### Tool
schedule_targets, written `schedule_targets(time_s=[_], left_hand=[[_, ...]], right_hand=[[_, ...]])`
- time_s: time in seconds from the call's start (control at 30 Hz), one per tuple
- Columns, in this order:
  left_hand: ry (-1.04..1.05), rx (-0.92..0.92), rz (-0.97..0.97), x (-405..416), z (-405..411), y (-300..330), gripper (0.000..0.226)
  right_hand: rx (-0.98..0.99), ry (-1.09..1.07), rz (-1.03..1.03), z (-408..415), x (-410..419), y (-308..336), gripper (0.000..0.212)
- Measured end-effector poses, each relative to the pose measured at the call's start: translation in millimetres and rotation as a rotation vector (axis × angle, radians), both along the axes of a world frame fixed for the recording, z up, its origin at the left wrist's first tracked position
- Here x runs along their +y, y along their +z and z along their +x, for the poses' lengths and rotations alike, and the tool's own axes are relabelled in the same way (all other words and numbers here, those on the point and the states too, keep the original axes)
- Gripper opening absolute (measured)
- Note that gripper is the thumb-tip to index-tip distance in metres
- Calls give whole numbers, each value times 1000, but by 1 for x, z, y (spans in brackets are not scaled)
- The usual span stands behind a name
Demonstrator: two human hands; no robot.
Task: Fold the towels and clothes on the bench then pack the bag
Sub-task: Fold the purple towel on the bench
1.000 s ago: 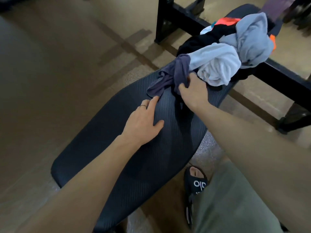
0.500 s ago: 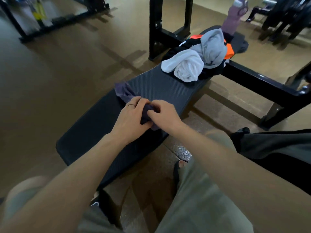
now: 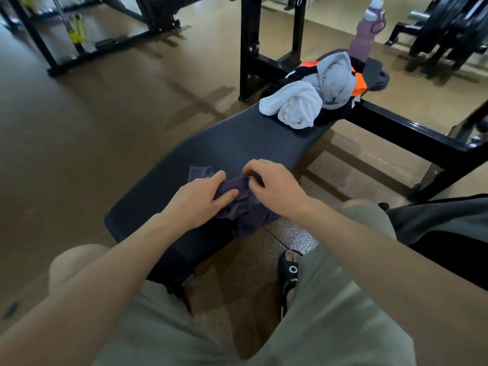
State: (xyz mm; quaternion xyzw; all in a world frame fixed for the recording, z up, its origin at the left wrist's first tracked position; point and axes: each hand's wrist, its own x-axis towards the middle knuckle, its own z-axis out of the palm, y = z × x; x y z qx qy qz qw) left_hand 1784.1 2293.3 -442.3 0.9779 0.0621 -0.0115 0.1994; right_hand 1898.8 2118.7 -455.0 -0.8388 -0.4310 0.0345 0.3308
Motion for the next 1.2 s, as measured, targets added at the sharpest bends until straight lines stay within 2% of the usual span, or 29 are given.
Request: schedule_targets(time_s=[0.17, 0.33, 0.57, 0.7, 0.83, 0.97, 1.03, 1.1, 1.2], left_hand=[[-6, 0, -105, 15, 9, 12, 23], [-35, -59, 97, 26, 20, 25, 18], [-41, -208, 135, 30, 31, 44, 17], [-60, -175, 157, 28, 35, 62, 17], [-60, -206, 152, 25, 36, 74, 15], [-59, -284, 116, 15, 39, 86, 18], [-51, -309, 122, 12, 40, 91, 18], [-49, -326, 138, 13, 40, 95, 18], [-64, -280, 207, 19, 38, 98, 19]], right_hand=[[-8, -25, -10, 10, 15, 8, 14], [-53, -15, -104, 22, 21, 23, 8], [-76, -10, -92, 27, 23, 39, 9], [-33, -22, -51, 30, 25, 45, 10], [133, 9, -40, 28, 29, 56, 33], [429, 22, -64, 25, 40, 65, 25], [491, 38, -19, 23, 45, 68, 20], [447, 31, 4, 23, 45, 71, 13], [201, -8, -21, 28, 39, 78, 8]])
